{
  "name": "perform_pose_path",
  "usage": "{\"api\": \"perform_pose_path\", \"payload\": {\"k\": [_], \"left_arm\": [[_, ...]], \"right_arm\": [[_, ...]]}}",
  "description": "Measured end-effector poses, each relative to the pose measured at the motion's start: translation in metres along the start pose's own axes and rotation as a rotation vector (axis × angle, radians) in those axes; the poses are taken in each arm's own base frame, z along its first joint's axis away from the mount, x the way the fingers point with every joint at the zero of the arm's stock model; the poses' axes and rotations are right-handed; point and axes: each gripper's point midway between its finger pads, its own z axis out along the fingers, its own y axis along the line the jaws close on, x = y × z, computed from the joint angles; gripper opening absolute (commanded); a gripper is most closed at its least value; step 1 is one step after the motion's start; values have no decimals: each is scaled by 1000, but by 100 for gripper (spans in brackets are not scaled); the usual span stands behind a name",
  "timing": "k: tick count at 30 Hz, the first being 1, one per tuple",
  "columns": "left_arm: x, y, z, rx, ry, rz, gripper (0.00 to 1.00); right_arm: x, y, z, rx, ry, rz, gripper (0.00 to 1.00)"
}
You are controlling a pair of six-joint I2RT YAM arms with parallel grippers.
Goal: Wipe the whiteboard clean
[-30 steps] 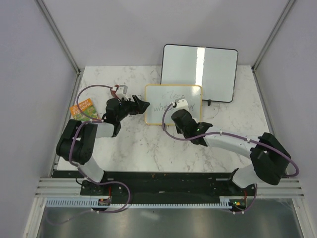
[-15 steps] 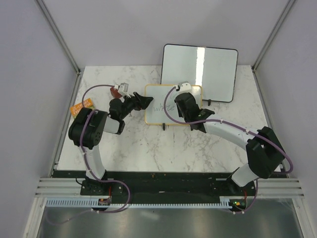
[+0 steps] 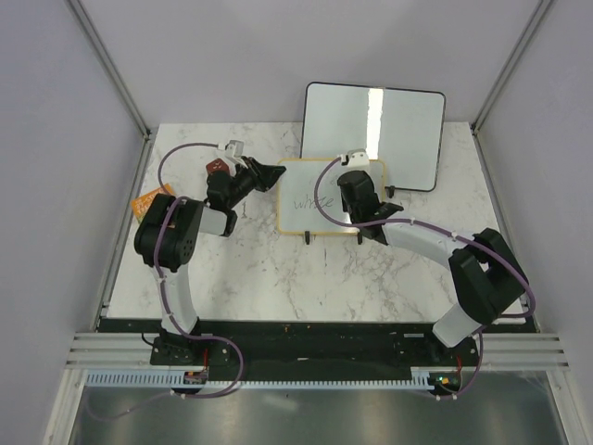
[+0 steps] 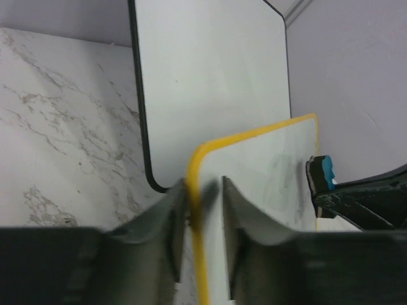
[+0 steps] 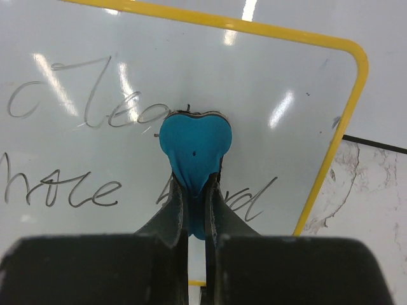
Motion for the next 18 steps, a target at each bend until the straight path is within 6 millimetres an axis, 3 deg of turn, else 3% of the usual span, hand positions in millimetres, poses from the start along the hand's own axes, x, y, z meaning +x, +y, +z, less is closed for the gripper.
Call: {"api": "perform_pose_path", "payload": {"k": [2, 8, 18], "left_arm": [[3, 2, -1, -1, 10, -14, 11], [3, -4, -1, 19, 16, -63, 2], [3, 7, -5, -4, 11, -100, 2]], "right_arm": [[-1, -3, 3, 15, -14, 6, 0], [10, -7, 7, 31, -29, 12, 0], [13, 1, 22, 20, -57, 21, 0]]}}
